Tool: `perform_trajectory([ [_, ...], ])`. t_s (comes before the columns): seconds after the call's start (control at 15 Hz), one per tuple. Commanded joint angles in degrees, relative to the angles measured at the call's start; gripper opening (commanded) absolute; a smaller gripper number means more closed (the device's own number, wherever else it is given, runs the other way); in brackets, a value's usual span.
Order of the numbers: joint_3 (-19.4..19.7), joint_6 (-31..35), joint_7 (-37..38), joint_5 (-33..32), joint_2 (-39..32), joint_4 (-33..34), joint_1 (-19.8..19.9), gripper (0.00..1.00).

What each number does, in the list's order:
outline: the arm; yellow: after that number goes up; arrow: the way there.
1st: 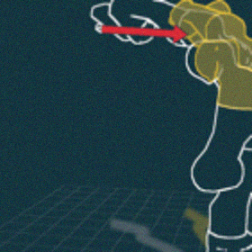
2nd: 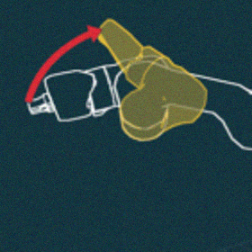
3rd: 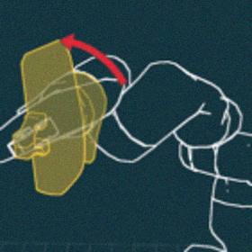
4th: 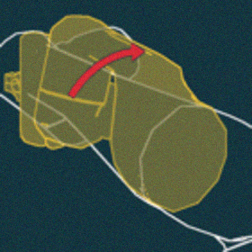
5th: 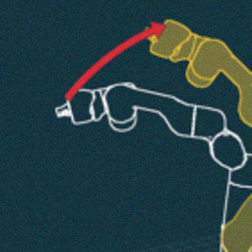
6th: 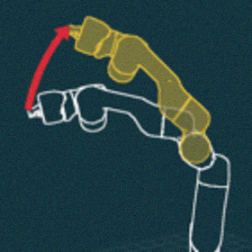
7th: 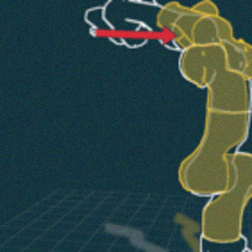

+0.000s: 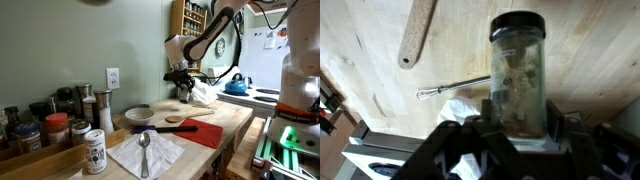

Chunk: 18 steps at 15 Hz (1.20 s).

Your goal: Place the jar on the right side of the counter upside down

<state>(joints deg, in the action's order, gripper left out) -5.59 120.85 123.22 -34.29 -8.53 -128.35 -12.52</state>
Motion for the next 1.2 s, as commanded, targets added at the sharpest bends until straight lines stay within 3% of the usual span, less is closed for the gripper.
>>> perform_trajectory([
  [0.0, -1.0, -4.54, 5.06, -5.43, -4.04, 3.29, -2.15, 0.28],
  [0.73, -1.75, -6.98, 13.24, -19.88, -10.76, 7.82, -6.38, 0.28],
  [1.13, -2.62, -8.43, 13.77, -26.11, -13.96, 9.6, -7.04, 0.28],
])
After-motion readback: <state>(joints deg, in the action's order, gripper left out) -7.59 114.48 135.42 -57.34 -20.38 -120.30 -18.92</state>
